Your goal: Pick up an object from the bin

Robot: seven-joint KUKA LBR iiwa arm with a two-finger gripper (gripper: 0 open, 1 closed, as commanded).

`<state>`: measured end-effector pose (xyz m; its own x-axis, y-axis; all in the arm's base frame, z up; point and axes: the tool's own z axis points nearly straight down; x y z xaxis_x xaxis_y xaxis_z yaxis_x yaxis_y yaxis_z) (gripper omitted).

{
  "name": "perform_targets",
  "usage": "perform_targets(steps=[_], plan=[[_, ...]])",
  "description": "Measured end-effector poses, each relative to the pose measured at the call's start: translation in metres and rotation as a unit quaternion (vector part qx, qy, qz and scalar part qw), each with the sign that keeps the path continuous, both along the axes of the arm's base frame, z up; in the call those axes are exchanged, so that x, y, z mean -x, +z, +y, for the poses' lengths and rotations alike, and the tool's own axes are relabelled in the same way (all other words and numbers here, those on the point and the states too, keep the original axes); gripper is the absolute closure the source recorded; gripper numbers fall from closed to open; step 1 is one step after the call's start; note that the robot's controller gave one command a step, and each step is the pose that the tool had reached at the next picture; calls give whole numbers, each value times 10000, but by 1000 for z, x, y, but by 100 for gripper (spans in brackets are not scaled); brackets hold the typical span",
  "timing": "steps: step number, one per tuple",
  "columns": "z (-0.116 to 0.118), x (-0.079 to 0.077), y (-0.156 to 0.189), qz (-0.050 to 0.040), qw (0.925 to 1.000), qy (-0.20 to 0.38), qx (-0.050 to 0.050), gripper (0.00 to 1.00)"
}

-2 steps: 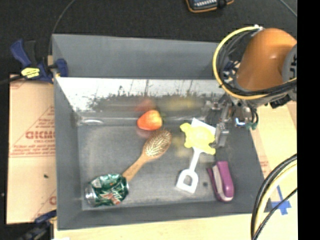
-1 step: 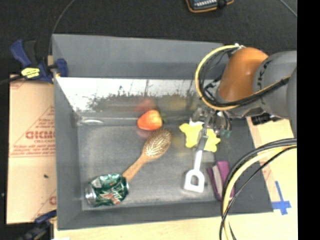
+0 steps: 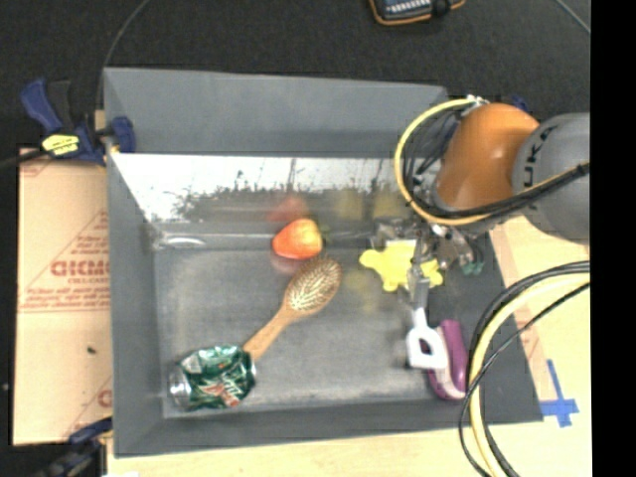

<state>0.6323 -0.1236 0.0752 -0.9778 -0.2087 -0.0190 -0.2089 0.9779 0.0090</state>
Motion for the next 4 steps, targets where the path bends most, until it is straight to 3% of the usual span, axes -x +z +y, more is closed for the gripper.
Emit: perform_targets(steps=[1, 2, 3, 4], plan=[[12, 0, 8, 25, 9713, -2380, 27, 0], [2, -3, 5, -47, 9999, -142, -31, 0], [5, -4, -1, 77, 9250, -3799, 3, 100], [5, -5, -1, 77, 9252, -3794, 5, 100]])
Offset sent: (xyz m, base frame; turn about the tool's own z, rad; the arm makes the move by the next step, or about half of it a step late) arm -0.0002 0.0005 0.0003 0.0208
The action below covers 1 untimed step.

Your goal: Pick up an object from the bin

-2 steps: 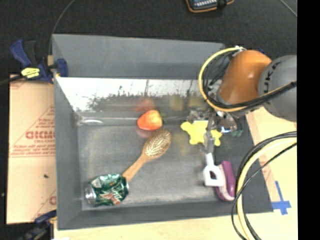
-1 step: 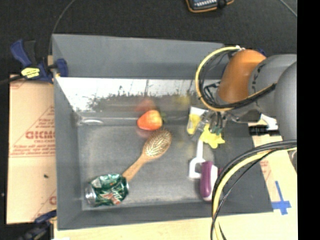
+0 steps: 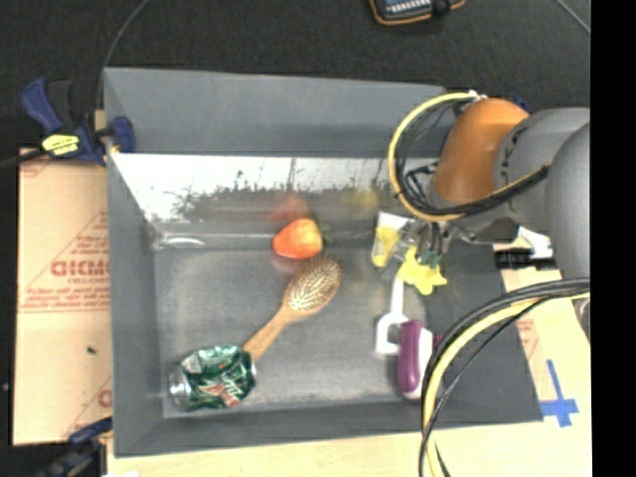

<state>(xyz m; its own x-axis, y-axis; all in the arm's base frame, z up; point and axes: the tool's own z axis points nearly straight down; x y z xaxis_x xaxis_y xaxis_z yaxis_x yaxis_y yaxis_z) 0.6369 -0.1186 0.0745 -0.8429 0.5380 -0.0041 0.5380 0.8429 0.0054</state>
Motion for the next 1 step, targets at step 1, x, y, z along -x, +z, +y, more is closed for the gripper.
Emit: perform_targets(steps=[1], plan=[[-1, 1, 9, -9, 10000, 5, 9, 100]])
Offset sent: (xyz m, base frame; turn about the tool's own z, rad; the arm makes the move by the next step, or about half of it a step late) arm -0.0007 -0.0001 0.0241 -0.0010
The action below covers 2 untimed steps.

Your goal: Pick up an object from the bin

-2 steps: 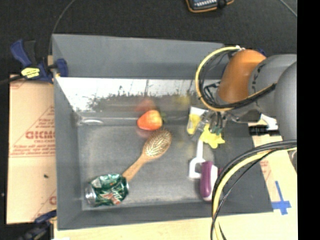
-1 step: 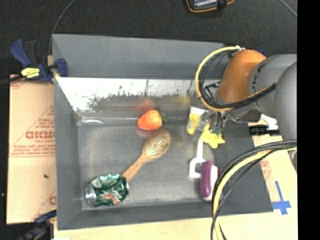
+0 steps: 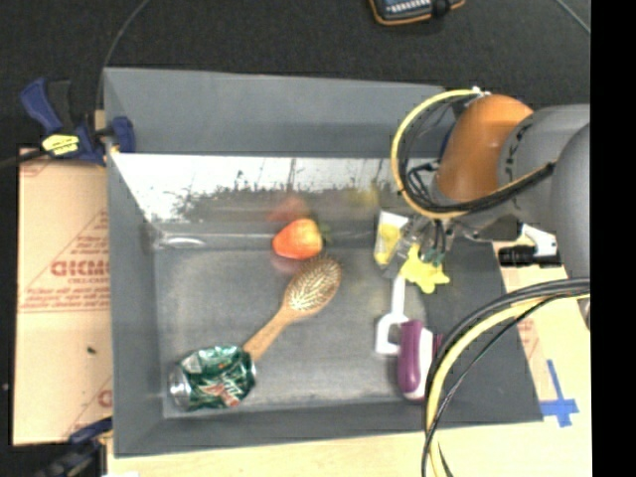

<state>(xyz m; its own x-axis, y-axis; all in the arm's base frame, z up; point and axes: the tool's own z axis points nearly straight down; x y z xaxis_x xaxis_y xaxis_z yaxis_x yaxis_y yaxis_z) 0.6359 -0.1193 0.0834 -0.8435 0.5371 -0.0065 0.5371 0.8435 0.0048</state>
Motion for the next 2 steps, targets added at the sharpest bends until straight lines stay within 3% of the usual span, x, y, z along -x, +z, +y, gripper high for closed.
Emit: perform_targets(steps=[2], plan=[[-1, -2, 19, -63, 10000, 12, 19, 100]])
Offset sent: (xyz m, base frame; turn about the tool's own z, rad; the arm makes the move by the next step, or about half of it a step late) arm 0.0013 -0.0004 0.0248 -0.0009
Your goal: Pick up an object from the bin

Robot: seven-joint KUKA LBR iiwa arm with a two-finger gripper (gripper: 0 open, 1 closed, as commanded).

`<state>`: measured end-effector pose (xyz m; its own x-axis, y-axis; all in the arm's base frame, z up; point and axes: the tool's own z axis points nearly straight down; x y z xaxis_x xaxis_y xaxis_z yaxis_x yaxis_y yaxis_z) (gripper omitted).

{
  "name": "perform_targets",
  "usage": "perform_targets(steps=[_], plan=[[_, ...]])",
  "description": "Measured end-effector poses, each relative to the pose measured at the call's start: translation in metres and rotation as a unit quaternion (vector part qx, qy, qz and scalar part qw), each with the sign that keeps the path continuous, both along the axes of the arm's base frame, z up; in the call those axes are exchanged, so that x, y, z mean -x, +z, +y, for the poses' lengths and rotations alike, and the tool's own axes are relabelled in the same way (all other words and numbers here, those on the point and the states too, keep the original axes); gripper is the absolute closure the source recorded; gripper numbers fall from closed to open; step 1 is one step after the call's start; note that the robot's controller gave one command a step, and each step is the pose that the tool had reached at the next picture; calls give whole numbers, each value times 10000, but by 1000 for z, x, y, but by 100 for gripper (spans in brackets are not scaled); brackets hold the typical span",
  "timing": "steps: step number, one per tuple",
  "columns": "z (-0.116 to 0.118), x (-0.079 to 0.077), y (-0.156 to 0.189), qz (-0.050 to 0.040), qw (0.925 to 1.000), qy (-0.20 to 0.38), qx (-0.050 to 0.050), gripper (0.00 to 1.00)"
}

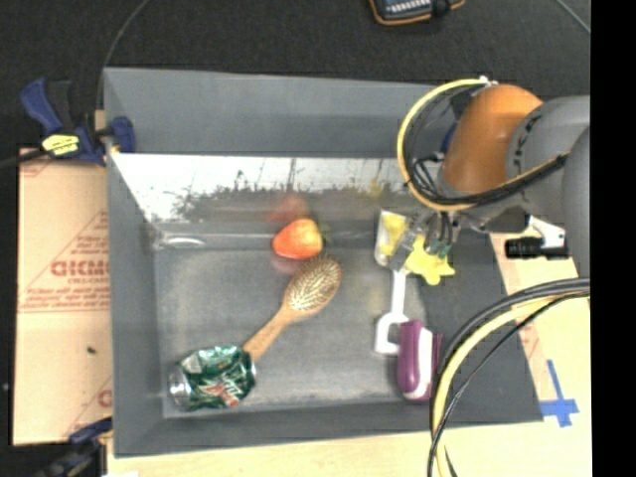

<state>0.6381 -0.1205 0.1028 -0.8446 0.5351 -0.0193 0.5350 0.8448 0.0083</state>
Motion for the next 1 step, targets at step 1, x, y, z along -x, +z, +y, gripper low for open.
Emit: perform_targets(steps=[1], plan=[[0, 1, 18, 19, 10000, 5, -4, 100]])
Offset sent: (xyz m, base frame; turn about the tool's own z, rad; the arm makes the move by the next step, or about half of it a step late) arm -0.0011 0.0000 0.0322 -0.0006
